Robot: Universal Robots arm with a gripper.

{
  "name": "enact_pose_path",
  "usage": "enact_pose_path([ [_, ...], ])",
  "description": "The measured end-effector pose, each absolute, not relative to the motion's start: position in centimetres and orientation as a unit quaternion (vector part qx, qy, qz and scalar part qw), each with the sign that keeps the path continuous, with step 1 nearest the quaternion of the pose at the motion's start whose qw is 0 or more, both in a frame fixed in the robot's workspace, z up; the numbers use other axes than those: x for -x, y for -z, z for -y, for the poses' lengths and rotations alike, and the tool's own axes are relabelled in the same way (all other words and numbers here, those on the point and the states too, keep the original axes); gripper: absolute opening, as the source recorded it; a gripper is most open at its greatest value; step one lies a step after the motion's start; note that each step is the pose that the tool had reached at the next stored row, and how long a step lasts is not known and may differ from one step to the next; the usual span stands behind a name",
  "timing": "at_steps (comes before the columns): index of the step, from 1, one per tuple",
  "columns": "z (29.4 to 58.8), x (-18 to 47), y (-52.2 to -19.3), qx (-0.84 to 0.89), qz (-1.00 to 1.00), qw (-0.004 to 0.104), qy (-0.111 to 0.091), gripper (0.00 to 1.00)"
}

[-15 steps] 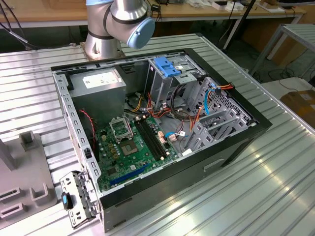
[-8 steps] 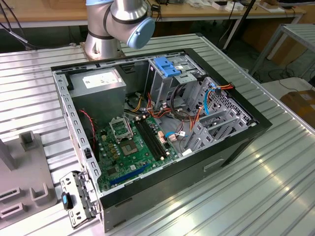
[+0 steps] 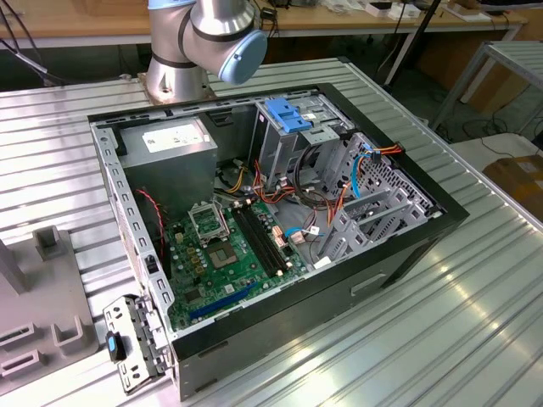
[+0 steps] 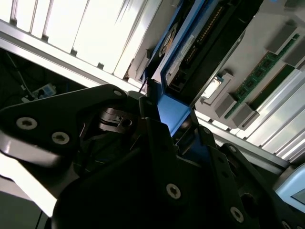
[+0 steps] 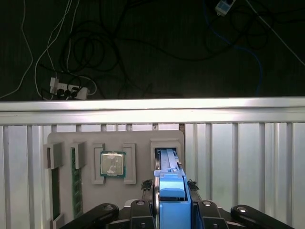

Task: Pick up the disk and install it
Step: 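Pick up the disk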

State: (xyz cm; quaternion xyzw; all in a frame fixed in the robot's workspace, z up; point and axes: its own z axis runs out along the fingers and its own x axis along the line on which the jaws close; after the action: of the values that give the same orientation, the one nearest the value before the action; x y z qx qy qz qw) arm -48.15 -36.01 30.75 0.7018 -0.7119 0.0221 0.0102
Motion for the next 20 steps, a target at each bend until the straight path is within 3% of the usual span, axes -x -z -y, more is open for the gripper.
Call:
enact_pose_path([
  [20, 36.0, 48.1, -38.2, -0.701, 0.712, -0.001, -0.033, 0.37],
])
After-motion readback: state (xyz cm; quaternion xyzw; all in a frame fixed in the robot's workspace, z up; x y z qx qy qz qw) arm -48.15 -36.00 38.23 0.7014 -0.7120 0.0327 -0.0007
